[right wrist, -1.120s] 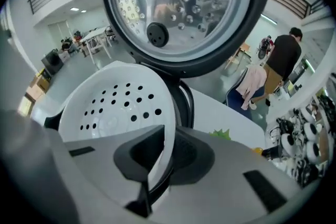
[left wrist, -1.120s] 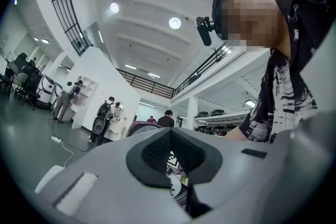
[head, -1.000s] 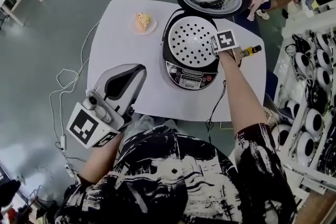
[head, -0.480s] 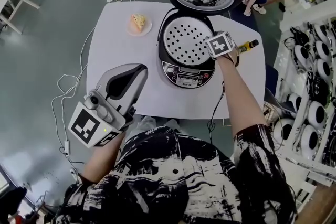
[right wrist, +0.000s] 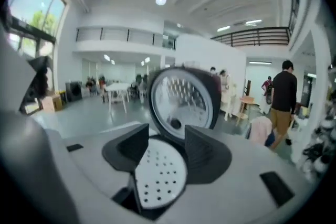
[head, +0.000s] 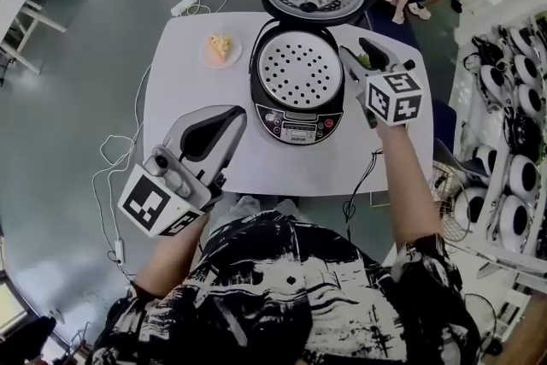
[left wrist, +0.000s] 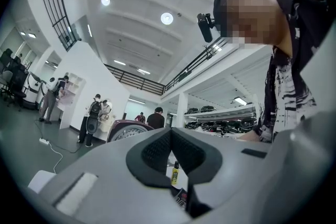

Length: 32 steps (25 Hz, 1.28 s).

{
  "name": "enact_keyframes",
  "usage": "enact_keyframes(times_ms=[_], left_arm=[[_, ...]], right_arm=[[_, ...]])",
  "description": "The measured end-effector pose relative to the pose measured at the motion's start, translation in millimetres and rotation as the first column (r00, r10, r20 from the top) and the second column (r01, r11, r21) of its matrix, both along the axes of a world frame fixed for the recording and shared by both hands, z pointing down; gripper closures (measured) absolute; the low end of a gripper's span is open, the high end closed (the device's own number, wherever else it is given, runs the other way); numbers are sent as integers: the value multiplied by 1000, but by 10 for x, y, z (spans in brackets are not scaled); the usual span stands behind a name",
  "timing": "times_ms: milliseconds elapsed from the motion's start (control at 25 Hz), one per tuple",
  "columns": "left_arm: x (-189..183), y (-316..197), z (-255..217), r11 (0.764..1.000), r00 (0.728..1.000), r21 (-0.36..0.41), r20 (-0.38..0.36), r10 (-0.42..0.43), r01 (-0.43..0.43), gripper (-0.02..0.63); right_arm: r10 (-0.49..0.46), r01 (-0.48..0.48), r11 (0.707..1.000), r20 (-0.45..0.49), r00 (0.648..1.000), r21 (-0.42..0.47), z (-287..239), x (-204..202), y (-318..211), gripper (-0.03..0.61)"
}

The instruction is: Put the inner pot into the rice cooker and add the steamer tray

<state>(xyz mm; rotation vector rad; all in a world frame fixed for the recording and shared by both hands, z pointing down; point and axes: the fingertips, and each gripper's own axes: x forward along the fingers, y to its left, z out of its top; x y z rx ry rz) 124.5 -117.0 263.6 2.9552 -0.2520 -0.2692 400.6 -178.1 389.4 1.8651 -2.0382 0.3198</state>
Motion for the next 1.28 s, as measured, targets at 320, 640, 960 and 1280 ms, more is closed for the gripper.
enact_keyframes(times_ms=[320,640,960,1280], left_arm=[[489,159,-73,997,998,54,32,59,-61,609],[833,389,90,994,993,52,79,88,-92,609],[932,453,23,994,994,61,68,81,-85,609],[893,444,40,996,995,59,74,61,-66,609]], right_arm=[[-223,136,891,158,962,433,-1453,-839,1254,397],[-197,144,881,72,978,450,-1270,-1063,1729,576],[-168,127,884,51,985,449,-1304,-932,1738,581],[-156,124,891,38,987,436,-1292,-899,1685,581]])
